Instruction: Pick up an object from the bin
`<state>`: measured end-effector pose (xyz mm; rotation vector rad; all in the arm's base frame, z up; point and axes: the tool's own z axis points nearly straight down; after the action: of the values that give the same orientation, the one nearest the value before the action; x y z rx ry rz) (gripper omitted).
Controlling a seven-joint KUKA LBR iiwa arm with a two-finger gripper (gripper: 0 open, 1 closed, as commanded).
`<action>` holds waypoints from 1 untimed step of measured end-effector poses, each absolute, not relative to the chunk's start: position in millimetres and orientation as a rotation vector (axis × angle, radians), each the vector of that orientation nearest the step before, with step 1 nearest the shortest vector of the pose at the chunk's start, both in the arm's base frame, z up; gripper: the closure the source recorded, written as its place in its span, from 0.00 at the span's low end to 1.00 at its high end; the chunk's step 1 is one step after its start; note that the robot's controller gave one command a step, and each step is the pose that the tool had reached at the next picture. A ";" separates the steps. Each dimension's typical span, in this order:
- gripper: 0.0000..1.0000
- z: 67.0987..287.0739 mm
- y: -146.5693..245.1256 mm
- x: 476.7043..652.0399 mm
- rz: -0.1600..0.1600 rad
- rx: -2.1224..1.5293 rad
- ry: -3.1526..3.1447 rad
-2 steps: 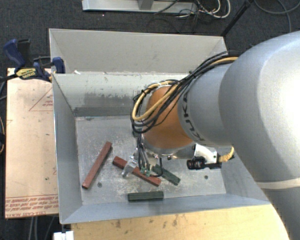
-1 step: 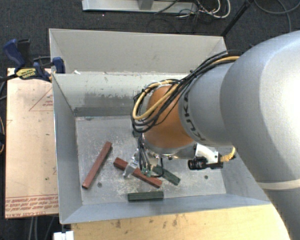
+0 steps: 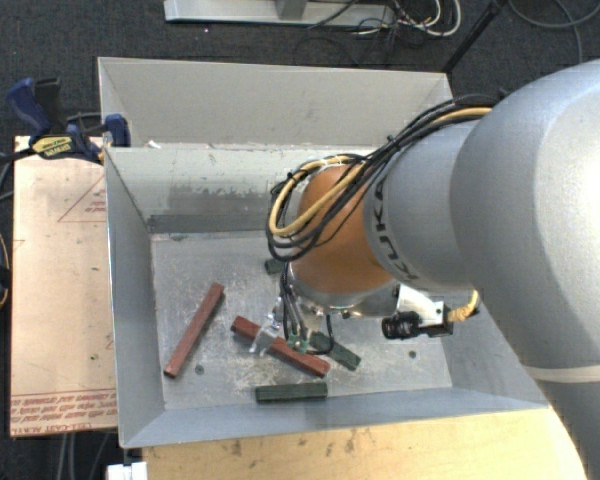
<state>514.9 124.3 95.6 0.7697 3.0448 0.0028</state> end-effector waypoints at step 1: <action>1.00 109.0 124.2 514.7 -0.001 0.771 3.049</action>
Offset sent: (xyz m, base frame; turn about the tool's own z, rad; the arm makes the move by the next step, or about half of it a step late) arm 0.0000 0.0001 0.0414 0.0000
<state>514.7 124.2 109.0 0.7709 3.0489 -0.0014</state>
